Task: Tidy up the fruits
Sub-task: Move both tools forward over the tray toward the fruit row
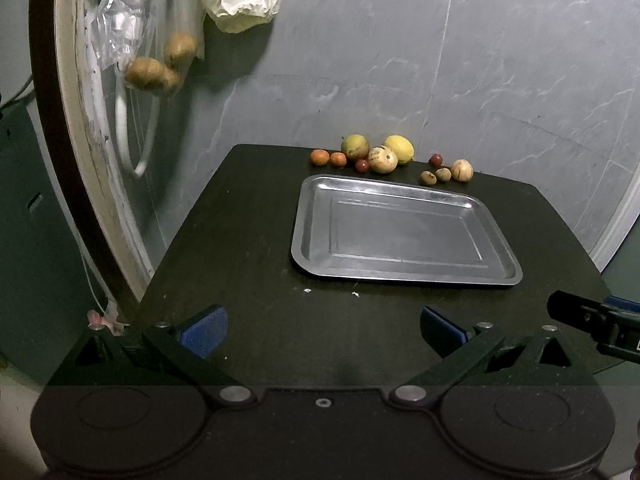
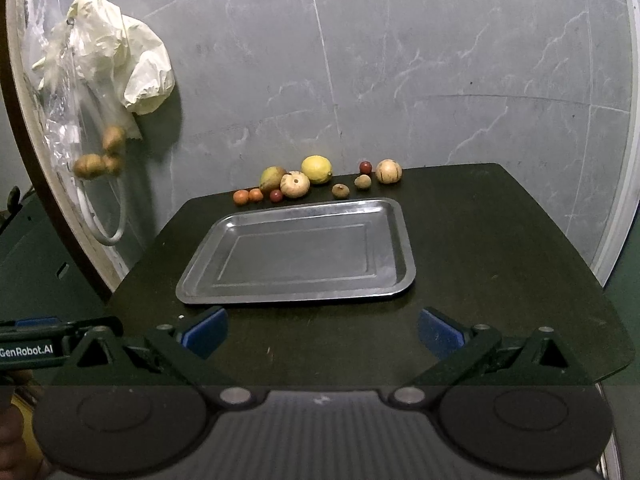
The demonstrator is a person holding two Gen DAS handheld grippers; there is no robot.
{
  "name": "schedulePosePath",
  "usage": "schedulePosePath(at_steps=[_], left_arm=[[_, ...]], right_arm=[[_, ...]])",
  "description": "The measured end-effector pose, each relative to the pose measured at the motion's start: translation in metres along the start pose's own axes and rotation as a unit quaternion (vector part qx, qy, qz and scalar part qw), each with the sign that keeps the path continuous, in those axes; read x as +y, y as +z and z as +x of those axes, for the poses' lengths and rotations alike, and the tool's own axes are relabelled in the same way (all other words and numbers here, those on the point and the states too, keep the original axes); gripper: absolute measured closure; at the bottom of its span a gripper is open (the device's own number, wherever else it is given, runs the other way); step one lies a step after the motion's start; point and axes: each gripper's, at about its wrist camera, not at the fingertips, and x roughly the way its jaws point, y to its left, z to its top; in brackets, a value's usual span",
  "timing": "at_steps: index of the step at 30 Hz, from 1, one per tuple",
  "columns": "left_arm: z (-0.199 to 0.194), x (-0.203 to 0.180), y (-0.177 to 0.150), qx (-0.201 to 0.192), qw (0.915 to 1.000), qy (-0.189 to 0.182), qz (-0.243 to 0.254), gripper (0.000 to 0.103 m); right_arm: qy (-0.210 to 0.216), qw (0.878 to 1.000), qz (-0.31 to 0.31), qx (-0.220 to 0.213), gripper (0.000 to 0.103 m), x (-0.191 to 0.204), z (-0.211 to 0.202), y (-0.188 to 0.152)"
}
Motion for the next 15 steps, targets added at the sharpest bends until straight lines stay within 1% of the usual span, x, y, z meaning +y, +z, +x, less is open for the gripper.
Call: schedulePosePath(at_steps=[15], left_arm=[[0.0104, 0.0019, 0.0032, 0.016, 0.9999, 0.001, -0.004, 0.001]], right_arm=[[-0.003, 1.0, 0.001, 0.015, 0.0, 0.0033, 0.0093, 0.0019]])
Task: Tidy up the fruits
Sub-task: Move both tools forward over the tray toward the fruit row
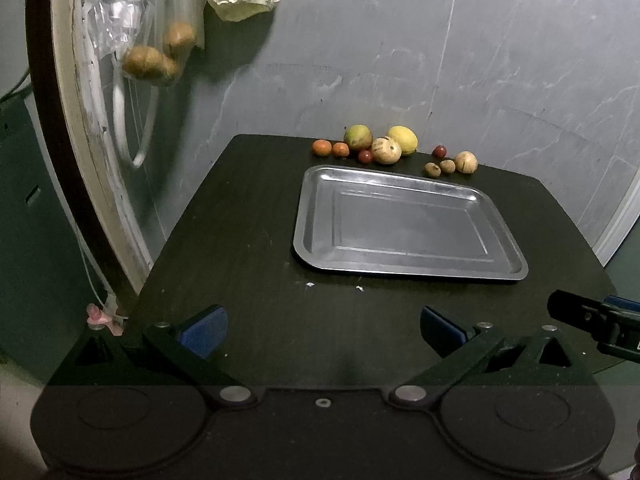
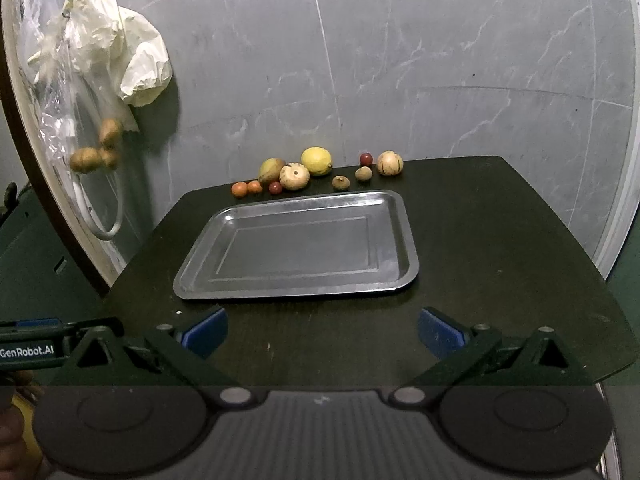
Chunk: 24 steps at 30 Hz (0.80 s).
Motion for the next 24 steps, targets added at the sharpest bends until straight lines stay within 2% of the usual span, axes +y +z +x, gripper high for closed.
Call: schedulePosePath(at_steps=[15, 24], left_arm=[[0.031, -0.011, 0.005, 0.038, 0.9992, 0.012, -0.001, 0.001], [0.07, -0.027, 0.027, 0.063, 0.9977, 0.026, -0.007, 0.001]], right_arm=[[0.001, 0.999, 0.003, 0.036, 0.0, -0.011, 0.021, 0.002], [0.003, 0.998, -0.02, 0.053, 0.0, -0.025, 0.053, 0.024]])
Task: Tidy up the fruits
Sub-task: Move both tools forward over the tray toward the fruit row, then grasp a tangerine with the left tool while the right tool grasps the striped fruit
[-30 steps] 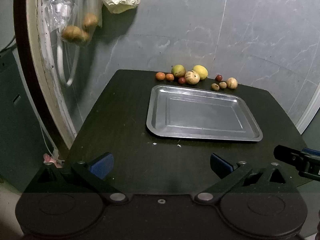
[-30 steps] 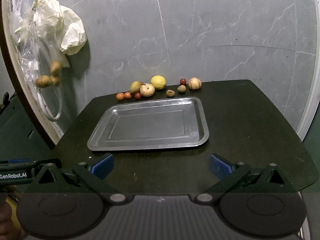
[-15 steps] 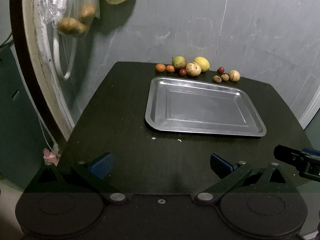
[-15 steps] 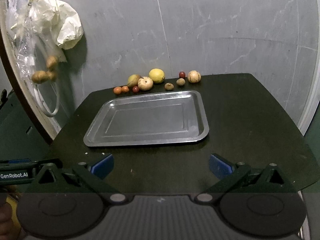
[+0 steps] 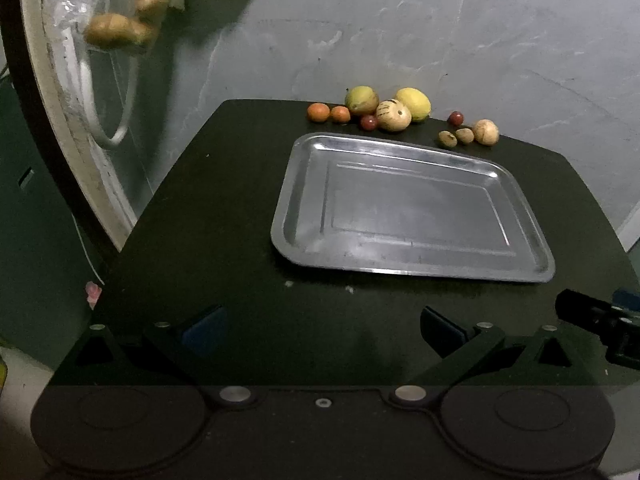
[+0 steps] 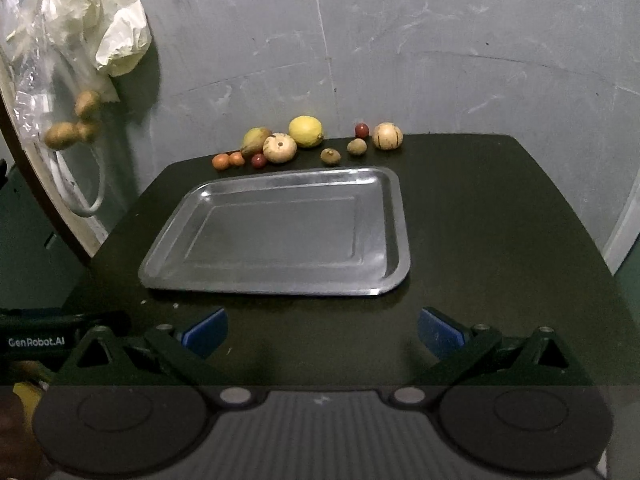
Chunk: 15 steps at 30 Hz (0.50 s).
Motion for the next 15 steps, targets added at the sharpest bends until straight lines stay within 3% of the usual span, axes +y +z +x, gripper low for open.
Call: schedulePosePath(at_steps=[5, 15], left_arm=[[0.022, -0.011, 0.024, 0.006, 0.9998, 0.013, -0.014, 0.001], [0.05, -0.018, 0.069, 0.011, 0.9976, 0.062, -0.031, 0.001]], right_arm=[[-0.001, 1.0, -0.022, -0.004, 0.0, -0.011, 0.023, 0.025], [0.064, 0.996, -0.054, -0.025, 0.0, -0.015, 0.063, 0.075]])
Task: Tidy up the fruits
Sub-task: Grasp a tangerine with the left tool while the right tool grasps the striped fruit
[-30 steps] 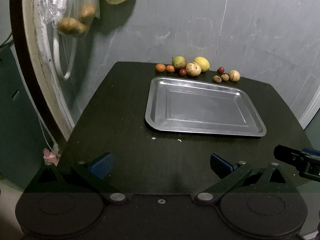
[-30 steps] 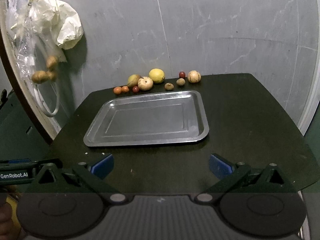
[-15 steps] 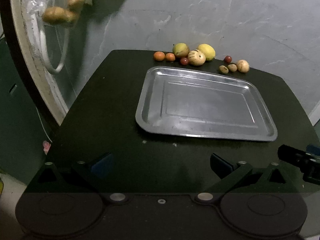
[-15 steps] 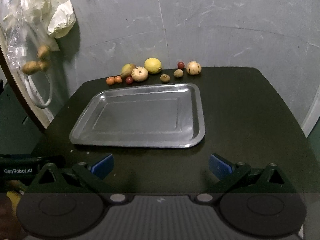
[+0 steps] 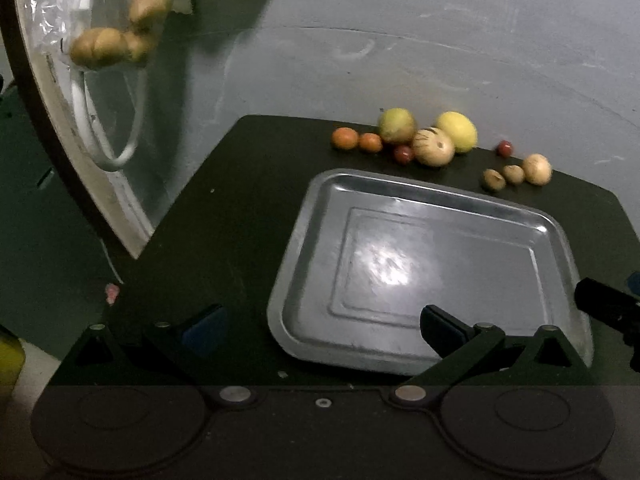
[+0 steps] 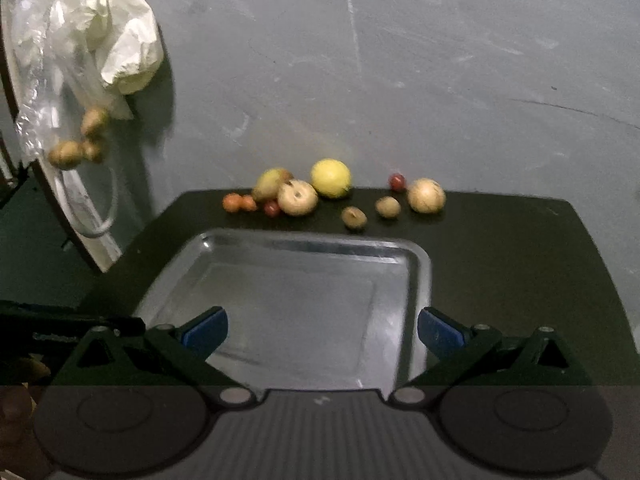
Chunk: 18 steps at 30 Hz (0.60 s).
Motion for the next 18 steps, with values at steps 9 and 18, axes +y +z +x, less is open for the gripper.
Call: schedulePosePath(at_steps=[9, 18], left_arm=[[0.032, 0.015, 0.051, 0.001, 1.0, 0.009, 0.002, 0.001], [0.091, 0.029, 0.108, -0.005, 0.9975, -0.04, 0.059, 0.001]], right_arm=[[0.016, 1.0, 0.013, 0.005, 0.0, 0.011, 0.036, 0.025], [-0.032, 0.999, 0.014, 0.009, 0.0, 0.034, 0.075, 0.038]])
